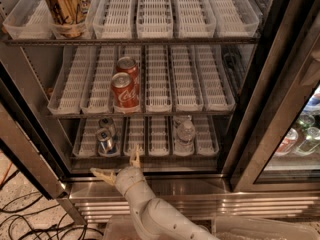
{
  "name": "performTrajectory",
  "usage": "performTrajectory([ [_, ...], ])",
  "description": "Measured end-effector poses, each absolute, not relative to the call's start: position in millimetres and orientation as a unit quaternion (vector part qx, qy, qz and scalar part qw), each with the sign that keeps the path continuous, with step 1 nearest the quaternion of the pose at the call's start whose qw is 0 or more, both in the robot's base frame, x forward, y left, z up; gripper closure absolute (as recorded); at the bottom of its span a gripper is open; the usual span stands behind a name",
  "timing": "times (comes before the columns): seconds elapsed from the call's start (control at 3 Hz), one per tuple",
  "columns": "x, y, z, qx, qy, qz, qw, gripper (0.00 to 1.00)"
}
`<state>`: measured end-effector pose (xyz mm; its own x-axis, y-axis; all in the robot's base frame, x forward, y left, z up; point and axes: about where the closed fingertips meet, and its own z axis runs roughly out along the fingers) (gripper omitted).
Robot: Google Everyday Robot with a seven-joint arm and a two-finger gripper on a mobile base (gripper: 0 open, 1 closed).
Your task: Pick redbull can from bottom shelf of fridge
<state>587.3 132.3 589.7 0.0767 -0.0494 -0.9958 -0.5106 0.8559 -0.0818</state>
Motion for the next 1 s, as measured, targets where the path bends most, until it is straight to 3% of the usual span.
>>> performTrajectory([
  [0.67,609.3,139.7,591.4,-0.211,0.654,0.172,0.705,0.00],
  [1.0,614.8,144.6,592.2,-0.217,0.652,0.175,0.705,0.29],
])
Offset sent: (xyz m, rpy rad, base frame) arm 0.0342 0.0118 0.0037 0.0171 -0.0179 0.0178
